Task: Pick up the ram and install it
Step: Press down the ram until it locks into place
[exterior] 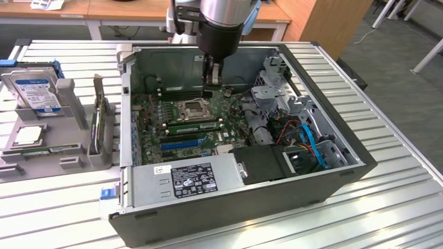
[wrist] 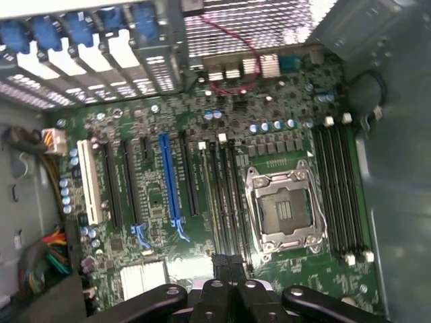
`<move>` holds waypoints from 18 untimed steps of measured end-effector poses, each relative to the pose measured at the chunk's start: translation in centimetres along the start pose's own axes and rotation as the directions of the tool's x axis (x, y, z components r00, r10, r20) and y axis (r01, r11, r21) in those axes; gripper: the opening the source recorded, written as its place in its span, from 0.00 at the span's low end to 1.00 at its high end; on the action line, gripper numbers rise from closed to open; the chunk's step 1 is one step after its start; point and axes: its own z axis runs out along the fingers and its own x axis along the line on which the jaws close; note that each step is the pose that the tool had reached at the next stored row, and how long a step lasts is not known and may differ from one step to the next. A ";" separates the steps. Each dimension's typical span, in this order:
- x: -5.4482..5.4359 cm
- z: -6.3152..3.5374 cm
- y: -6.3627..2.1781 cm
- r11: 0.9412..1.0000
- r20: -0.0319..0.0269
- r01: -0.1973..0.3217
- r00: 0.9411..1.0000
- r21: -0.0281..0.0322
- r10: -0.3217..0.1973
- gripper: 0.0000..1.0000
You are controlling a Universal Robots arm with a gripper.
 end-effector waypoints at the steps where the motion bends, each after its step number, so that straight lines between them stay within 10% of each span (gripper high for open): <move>1: 0.0 0.01 0.00 1.000 0.001 -0.018 1.000 0.001 0.018 0.10; 9: 0.0 0.11 -0.01 0.988 0.007 -0.156 0.988 0.005 0.156 0.10; 18: 0.0 0.22 -0.01 0.953 0.015 -0.304 0.953 0.009 0.303 0.10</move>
